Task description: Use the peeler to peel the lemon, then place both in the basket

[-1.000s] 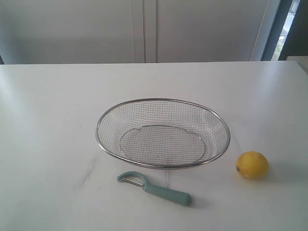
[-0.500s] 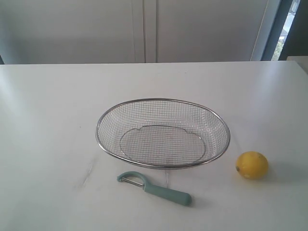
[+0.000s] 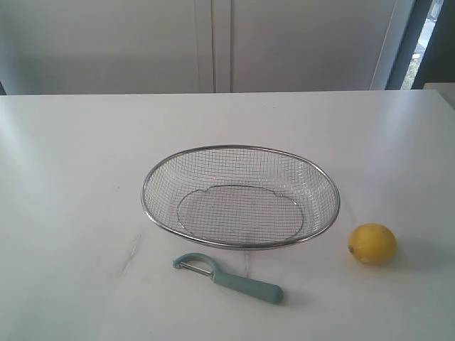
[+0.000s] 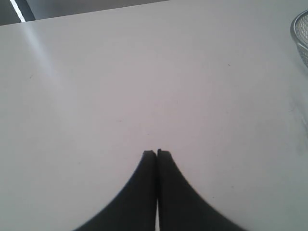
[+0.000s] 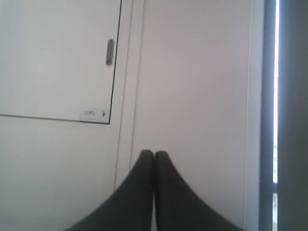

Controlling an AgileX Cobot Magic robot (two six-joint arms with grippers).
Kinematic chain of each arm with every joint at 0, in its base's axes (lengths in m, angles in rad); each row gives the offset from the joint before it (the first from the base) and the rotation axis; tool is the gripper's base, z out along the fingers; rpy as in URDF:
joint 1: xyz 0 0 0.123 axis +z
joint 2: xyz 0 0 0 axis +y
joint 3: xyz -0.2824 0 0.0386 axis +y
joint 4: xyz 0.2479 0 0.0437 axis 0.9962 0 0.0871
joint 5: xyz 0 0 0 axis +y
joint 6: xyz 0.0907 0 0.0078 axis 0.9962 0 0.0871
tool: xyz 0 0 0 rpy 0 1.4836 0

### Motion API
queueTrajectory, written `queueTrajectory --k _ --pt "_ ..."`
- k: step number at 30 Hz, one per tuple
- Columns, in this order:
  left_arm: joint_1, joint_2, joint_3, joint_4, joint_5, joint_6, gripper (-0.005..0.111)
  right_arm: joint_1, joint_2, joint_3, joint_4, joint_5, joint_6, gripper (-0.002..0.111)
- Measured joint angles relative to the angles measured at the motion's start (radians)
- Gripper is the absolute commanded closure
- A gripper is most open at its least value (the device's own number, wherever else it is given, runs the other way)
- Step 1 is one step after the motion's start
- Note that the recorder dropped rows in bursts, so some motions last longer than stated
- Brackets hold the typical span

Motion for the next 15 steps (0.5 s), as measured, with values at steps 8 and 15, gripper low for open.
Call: queueTrajectory --k 8,15 --pt "0.000 0.000 0.000 0.000 0.000 0.000 0.107 0.000 0.000 0.000 0.042 -0.158 0.003 0.108" --pt "0.000 0.000 0.000 0.000 0.000 0.000 0.107 0.000 0.000 0.000 0.336 -0.171 0.182 0.108"
